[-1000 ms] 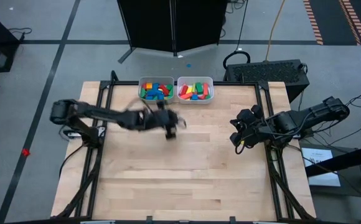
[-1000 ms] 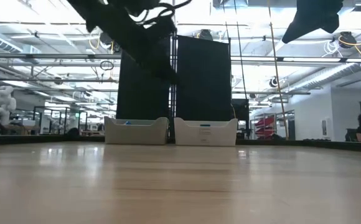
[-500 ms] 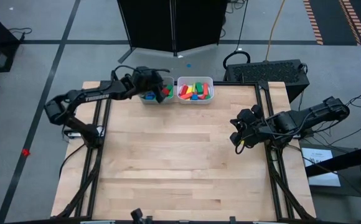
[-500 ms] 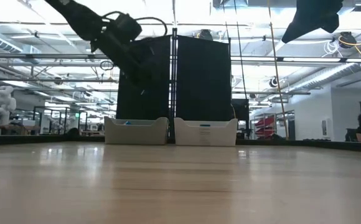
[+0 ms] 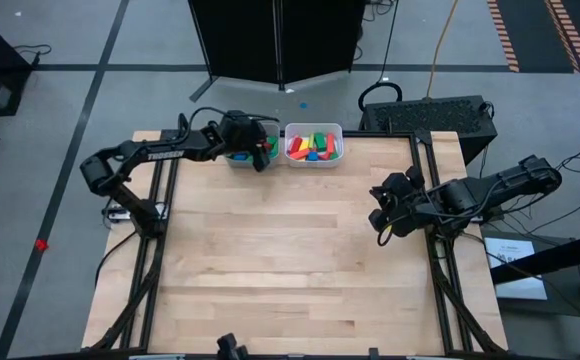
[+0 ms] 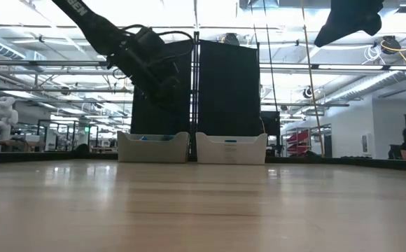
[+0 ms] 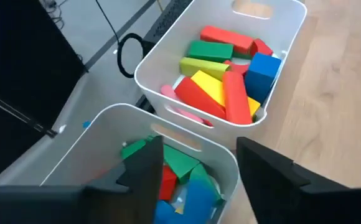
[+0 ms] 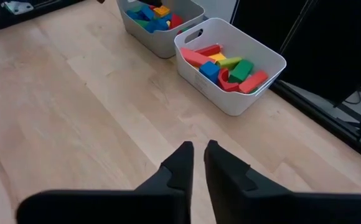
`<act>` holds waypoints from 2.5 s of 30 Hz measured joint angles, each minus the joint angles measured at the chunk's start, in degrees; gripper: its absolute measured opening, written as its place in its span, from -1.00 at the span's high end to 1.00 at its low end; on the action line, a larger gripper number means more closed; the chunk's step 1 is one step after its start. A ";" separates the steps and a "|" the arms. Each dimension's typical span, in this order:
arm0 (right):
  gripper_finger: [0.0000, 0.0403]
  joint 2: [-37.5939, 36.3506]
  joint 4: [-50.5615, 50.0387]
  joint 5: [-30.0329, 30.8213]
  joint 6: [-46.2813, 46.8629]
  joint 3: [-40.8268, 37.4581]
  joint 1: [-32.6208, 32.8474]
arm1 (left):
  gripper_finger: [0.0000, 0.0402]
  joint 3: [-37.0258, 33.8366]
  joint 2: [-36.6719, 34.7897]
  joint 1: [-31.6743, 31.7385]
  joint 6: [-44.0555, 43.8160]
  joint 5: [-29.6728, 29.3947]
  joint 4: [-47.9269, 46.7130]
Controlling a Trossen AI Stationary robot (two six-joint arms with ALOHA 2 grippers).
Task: Sort blocks by size
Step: Put the blue triangular block into the gray bin, then return to Home Position
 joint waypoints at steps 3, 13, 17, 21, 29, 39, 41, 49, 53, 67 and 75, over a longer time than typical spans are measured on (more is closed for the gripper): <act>0.76 0.00 -0.02 0.04 -0.31 0.00 0.00 | -0.14 0.00 -0.30 0.00 0.06 -0.04 0.07; 0.75 -1.96 -3.28 0.41 -1.42 0.07 -0.28 | -0.31 3.17 -10.50 -0.50 -26.07 12.94 0.20; 0.80 -6.72 -0.32 1.47 -7.72 0.65 0.54 | -0.32 5.32 -21.68 -0.48 -25.59 20.96 0.11; 0.81 -14.08 0.74 3.57 -15.15 3.09 1.80 | -0.32 5.97 -33.89 -0.49 -24.10 21.15 -0.30; 0.81 -33.93 2.77 2.19 -26.43 5.03 2.49 | -0.32 5.99 -57.07 -0.49 -21.06 12.93 -14.05; 0.80 -48.92 23.82 -18.43 -42.91 -3.53 2.54 | -0.32 4.83 -76.27 -0.48 -23.24 9.40 -25.88; 0.80 -52.14 27.57 -19.31 -41.65 -9.37 2.47 | -0.32 3.10 -79.46 -0.48 -24.89 9.40 -26.85; 0.80 -58.48 52.43 -21.44 -39.81 -33.24 2.49 | -0.32 -5.95 -89.67 -0.33 -30.40 9.79 -27.57; 0.80 -58.18 61.36 -21.41 -36.78 -39.95 2.49 | -0.32 -8.39 -89.16 -0.04 -31.90 12.62 -27.85; 0.80 -57.33 84.38 -24.25 -40.73 -58.45 2.56 | -0.32 -34.24 -89.73 -0.86 -40.87 28.03 1.18; 0.80 -57.13 76.92 -23.81 -40.20 -58.36 2.62 | -0.32 -44.34 -89.79 -10.91 -40.81 22.33 9.90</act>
